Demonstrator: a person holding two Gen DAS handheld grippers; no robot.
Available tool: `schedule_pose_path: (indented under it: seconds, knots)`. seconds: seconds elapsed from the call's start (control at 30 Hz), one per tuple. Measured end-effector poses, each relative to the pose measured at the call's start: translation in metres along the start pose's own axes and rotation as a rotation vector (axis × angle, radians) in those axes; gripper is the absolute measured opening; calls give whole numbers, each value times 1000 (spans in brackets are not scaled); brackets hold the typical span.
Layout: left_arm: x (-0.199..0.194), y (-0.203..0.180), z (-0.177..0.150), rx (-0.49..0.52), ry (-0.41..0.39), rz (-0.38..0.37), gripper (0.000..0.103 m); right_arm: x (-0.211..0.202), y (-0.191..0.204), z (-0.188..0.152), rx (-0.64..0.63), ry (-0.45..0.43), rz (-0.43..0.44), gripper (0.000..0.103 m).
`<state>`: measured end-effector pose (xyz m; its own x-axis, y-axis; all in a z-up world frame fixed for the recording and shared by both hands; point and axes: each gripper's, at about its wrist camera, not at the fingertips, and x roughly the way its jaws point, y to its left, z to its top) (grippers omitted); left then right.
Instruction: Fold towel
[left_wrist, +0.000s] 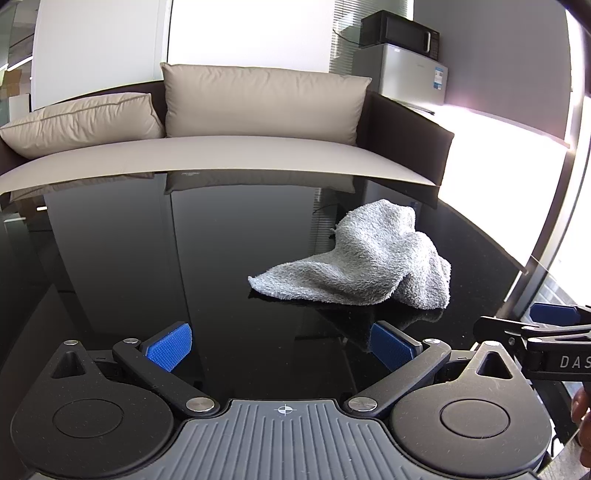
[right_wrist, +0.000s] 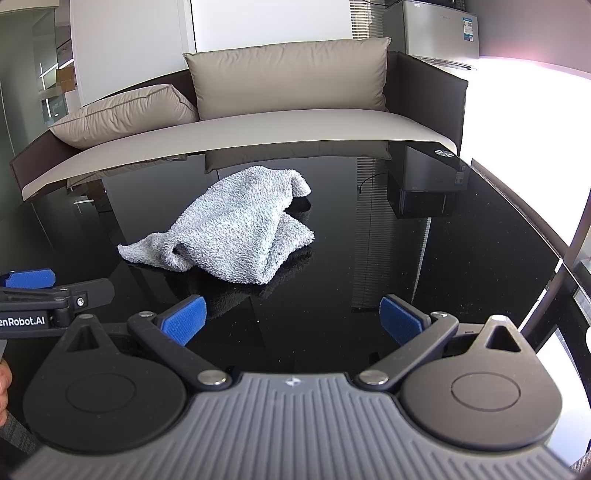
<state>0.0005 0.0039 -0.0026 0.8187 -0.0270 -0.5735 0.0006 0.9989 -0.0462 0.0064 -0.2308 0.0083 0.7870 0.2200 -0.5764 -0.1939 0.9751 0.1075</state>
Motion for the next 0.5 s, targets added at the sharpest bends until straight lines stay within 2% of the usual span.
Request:
schedule_pose_path:
  seconds: [0.5]
  knots:
    - [-2,1,-1,-2,-1,0,102,-1,-3,0,0,2,1,102]
